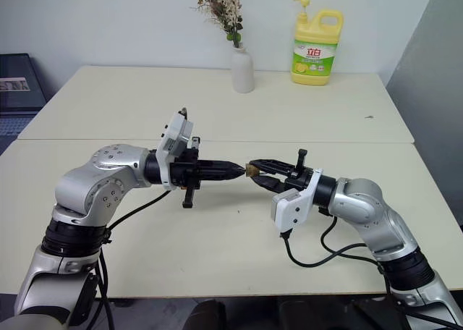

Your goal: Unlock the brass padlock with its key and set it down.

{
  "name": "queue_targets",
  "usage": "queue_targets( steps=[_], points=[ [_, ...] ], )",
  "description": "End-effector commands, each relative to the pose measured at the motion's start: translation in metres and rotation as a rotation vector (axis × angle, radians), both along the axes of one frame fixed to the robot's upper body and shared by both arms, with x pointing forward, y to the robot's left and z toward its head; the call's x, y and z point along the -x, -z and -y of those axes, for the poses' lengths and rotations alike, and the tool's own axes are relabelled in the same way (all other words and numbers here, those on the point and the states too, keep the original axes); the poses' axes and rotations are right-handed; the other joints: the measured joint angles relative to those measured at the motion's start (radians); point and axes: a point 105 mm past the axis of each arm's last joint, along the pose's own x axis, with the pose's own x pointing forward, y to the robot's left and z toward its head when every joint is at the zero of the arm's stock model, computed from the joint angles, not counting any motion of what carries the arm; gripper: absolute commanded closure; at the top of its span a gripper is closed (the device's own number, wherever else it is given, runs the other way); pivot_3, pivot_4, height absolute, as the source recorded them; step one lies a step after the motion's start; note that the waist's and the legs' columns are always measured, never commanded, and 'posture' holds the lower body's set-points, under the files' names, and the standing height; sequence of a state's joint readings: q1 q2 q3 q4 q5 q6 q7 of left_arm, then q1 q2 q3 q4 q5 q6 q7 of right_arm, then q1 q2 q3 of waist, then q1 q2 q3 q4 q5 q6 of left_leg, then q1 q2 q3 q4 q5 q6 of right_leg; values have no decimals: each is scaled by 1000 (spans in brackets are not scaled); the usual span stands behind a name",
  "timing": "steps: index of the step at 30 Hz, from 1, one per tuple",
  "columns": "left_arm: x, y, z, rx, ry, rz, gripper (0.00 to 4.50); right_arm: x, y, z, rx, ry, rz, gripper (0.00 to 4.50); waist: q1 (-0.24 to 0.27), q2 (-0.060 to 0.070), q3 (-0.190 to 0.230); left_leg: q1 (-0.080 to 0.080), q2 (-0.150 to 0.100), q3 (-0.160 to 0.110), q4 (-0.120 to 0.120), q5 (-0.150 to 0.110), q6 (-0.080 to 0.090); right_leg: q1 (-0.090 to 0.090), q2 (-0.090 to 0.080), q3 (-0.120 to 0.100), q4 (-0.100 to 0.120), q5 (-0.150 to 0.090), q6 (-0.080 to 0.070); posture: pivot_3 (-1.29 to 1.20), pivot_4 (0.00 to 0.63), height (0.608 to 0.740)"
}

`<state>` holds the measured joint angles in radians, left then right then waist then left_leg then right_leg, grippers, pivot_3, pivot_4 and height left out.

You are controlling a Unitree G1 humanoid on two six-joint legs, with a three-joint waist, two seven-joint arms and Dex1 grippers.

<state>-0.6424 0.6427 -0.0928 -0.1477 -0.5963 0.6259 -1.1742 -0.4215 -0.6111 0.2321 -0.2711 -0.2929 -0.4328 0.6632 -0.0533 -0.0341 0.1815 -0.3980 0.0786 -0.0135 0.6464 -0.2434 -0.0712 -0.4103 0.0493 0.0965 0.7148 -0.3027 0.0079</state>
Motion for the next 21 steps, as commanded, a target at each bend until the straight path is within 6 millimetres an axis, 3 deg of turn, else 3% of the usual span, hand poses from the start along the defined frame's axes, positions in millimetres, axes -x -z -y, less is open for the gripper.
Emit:
queue_targets(
  steps=[1, 14, 21],
  points=[
    [7, -12, 3, -8, 44, 132, 4500, 6, -11, -4, -30, -25, 24, 3560, 1, 0, 0, 0, 0, 0, 0, 0, 0, 0, 0, 0, 0, 0, 0, 0, 150, 740],
    [12, -1, 1, -152, 134, 456, 4500, 4, -12, -4, -49, -21, 3, 3560, 2, 0, 0, 0, 0, 0, 0, 0, 0, 0, 0, 0, 0, 0, 0, 0, 150, 740],
    [8, 0, 0, -133, 106, 457, 4500, 4, -12, -5, -53, -21, 3, 3560, 2, 0, 0, 0, 0, 0, 0, 0, 0, 0, 0, 0, 0, 0, 0, 0, 150, 740]
  ],
)
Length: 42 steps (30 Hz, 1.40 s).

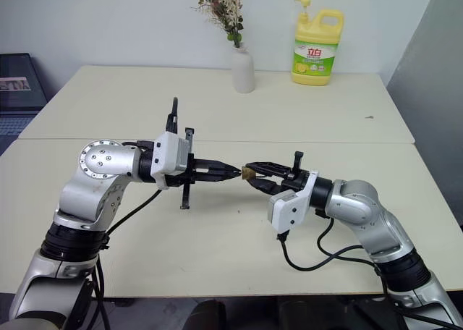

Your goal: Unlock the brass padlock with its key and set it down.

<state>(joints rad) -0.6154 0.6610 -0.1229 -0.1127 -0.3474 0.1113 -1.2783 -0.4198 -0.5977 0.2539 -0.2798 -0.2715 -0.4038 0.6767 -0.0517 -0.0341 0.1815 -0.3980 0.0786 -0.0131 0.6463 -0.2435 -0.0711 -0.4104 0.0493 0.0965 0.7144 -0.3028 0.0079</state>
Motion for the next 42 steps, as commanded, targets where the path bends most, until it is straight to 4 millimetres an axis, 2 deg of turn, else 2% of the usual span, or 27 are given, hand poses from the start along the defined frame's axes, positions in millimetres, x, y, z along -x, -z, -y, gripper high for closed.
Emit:
queue_targets(
  steps=[1, 4, 6, 12, 14, 17, 22, 42],
  points=[
    [5, 1, 4, 27, 18, -64, 4500, 1, -15, 1, -43, -3, 44, 3560, 0, 0, 0, 0, 0, 0, 0, 0, 0, 0, 0, 0, 0, 0, 0, 0, 150, 740],
    [7, 6, 1, 47, 3, -219, 4500, 1, -16, 0, -44, -2, 45, 3560, -1, 0, 0, 0, 0, 0, 0, 0, 0, 0, 0, 0, 0, 0, 0, 0, 150, 740],
    [4, 6, -1, 62, -23, -270, 4105, 1, -15, 0, -45, -1, 45, 3560, -1, 0, 0, 0, 0, 0, 0, 0, 0, 0, 0, 0, 0, 0, 0, 0, 150, 740],
    [0, 1, -9, 96, -80, -430, 2325, 0, -15, 0, -47, 1, 43, 3560, -2, 0, 0, 0, 0, -1, 0, 0, 0, 0, 0, -1, 0, 0, 0, 0, 150, 740],
    [2, -7, -10, 146, -87, -504, 1695, 0, -15, 0, -47, 1, 42, 3560, -3, 0, 0, 0, 0, -1, 0, 0, 0, 0, 0, -1, 0, 0, 0, 0, 150, 740],
    [1, -17, -8, 210, -114, -572, 1684, 1, -15, 0, -49, 0, 40, 3560, -2, 0, 0, -1, 0, -1, 0, 0, 0, 0, 0, -1, 0, -1, 1, 0, 150, 740],
    [5, -22, -2, 224, -119, -601, 1684, 1, -14, -1, -50, -5, 38, 3560, -1, 0, 0, 0, 0, -1, 0, 0, 0, 0, 0, -1, 0, 0, 0, 0, 150, 740],
    [-3, -13, 14, 203, -142, -616, 1684, 3, -15, -4, -54, -7, 42, 3560, 0, 0, 0, 0, 0, -1, 0, 0, 0, 0, 0, -1, 0, 0, 0, 0, 150, 740]
  ],
)
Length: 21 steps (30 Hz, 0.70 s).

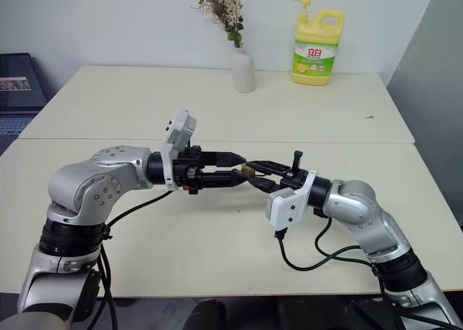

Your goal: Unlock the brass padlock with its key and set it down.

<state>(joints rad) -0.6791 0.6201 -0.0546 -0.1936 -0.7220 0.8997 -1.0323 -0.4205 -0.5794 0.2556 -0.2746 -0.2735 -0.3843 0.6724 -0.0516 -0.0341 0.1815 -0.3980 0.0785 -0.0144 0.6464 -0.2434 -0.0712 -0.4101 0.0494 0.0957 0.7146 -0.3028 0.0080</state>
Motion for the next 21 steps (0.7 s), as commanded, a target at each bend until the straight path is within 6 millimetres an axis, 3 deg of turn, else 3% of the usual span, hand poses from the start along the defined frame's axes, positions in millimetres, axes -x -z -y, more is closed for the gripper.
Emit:
queue_targets(
  steps=[1, 15, 18, 21],
  points=[
    [0, -9, 4, 12, 9, 46, 1684, 5, -16, -2, -35, -18, 59, 3560, 0, 0, 0, 0, 0, 0, 0, 0, 0, 0, 0, 0, 0, 0, 0, 0, 150, 740],
    [-3, -4, 3, 9, 14, 26, 1684, 7, -17, -3, -35, -25, 65, 3560, 0, 0, 0, 0, 0, 0, 0, 0, 0, 0, 0, 0, 0, 0, 0, 0, 150, 740],
    [-4, -3, 4, 15, 14, 27, 2280, 7, -17, -3, -34, -27, 67, 3560, 0, 0, 0, 0, 0, 0, 0, 0, 0, 0, 0, 0, 0, 0, 0, 0, 150, 740],
    [-4, -3, 5, 19, 14, 28, 3254, 7, -17, -3, -33, -28, 67, 3560, 0, 0, 0, 0, 0, 0, 0, 0, 0, 0, 0, 0, 0, 0, 0, 0, 150, 740]
  ],
)
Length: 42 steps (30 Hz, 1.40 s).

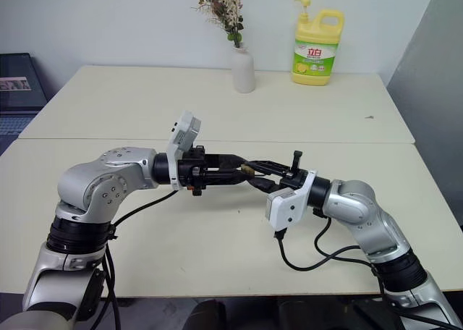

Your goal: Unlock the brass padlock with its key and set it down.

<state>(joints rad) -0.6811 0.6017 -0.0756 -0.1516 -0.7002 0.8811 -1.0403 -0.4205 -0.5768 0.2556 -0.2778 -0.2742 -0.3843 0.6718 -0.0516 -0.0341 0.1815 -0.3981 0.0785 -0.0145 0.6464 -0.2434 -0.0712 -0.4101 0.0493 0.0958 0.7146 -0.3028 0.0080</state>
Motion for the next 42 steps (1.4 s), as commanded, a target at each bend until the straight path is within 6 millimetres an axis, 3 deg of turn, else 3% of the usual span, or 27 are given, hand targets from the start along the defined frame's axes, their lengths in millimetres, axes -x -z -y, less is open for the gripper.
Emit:
queue_targets(
  steps=[1, 3, 4, 17, 21, 24, 27, 31, 33, 36, 42],
  points=[
    [1, -10, 3, 19, 18, 51, 3569, 7, -16, -2, -30, -27, 64, 3560, 0, 0, 0, 0, 0, 0, 0, 0, 0, 0, 0, 0, 0, 0, 0, 0, 150, 740],
    [2, -10, 3, 23, 21, 48, 4230, 7, -17, -2, -27, -28, 66, 3560, 0, 0, 0, 0, 0, 0, 0, 0, 0, 0, 0, 0, 0, 0, 0, 0, 150, 740],
    [1, -10, 4, 23, 20, 49, 4330, 8, -17, -2, -26, -29, 67, 3560, 0, 0, 0, 0, 0, 0, 0, 0, 0, 0, 0, 0, 0, 0, 0, 0, 150, 740],
    [1, -10, 0, 30, 26, 47, 4330, 2, -16, 4, -11, 10, 82, 3560, 0, 0, 0, 0, 0, 0, 0, 0, 0, 0, 0, 0, 0, 0, 0, 0, 150, 740],
    [2, -13, 1, 47, 45, 51, 4330, -3, -17, 11, -12, 47, 81, 2198, 0, 0, 0, 0, 0, 0, 0, 0, 0, 0, 0, 0, 0, 0, 0, 0, 150, 740],
    [-1, -14, -1, 46, 37, 65, 4330, -4, -5, 25, 65, 84, 30, 1129, 2, 0, 0, 0, 0, 0, 0, 0, 0, 0, 0, 0, 0, 0, 0, 0, 150, 740],
    [-4, -14, -3, 38, 28, 79, 4330, -4, 1, 41, 90, 119, -61, 1100, 5, 0, 0, 0, 0, 0, 0, 0, 0, 0, 0, 0, -1, 0, 0, 0, 150, 740],
    [-7, -13, -6, 19, 25, 108, 4330, 2, -7, 55, 37, 144, -176, 1100, 4, 0, 0, 0, 0, 0, 0, 0, 0, 0, 0, 0, -1, 0, 0, 0, 150, 740],
    [-7, -13, -6, 8, 38, 120, 4330, 11, -19, 52, -7, 101, -213, 1100, 3, 0, 0, 0, 0, 0, 0, 0, 0, 0, 0, 0, -1, 0, 0, 0, 150, 740],
    [-7, -13, -4, -1, 60, 133, 4330, 23, -33, 37, -72, 23, -260, 1724, 2, 0, 0, 0, 0, -1, 0, 0, 0, 1, 0, 0, -1, 0, 1, 0, 150, 740],
    [-7, -17, 2, 7, 84, 149, 4330, 20, -34, 21, -93, 1, -308, 3863, 3, 0, 0, 0, 0, -1, 0, 0, 0, 1, 0, 0, -1, -2, 4, 0, 150, 740]
  ],
)
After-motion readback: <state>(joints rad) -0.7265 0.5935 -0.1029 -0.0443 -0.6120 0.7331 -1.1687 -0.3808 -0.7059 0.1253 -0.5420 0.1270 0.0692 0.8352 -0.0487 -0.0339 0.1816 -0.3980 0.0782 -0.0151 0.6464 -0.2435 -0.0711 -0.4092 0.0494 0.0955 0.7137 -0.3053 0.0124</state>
